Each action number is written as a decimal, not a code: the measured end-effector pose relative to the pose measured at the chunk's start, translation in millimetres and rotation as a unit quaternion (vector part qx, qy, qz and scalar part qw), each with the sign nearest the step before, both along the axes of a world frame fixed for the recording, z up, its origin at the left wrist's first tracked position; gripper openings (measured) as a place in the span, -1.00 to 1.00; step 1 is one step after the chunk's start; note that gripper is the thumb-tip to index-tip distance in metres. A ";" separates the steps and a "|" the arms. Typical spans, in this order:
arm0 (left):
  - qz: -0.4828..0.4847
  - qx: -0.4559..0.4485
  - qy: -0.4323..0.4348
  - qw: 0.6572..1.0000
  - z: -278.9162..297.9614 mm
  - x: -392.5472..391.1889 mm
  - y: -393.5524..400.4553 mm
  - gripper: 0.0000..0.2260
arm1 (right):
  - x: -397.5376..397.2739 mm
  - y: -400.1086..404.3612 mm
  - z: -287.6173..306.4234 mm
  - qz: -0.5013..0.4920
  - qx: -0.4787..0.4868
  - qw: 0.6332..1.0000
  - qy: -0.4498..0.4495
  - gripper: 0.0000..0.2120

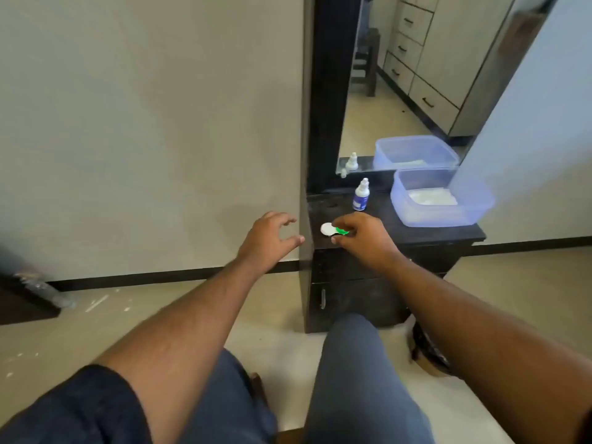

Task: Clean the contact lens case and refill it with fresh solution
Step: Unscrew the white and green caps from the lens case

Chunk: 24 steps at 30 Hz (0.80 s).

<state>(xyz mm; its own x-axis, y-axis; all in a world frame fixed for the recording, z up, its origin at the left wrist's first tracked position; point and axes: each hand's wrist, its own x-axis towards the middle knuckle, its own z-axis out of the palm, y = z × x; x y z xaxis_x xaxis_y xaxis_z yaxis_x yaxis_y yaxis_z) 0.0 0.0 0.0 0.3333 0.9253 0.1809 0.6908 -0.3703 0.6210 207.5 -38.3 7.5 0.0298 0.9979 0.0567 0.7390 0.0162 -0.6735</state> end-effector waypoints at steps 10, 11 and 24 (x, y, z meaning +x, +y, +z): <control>-0.021 -0.014 -0.098 0.995 -45.2 67.9 31.9 -0.46 | 69.5 52.6 -24.4 0.059 -0.056 0.996 0.037 -0.50; -0.024 -0.019 -0.091 0.995 -49.4 67.0 36.6 -0.44 | 71.9 57.6 -28.2 0.082 -0.053 0.995 0.023 -0.51; -0.098 -0.079 -0.198 0.972 -71.2 71.5 65.9 -0.67 | 82.4 81.1 -58.6 0.142 0.047 0.989 -0.004 -0.62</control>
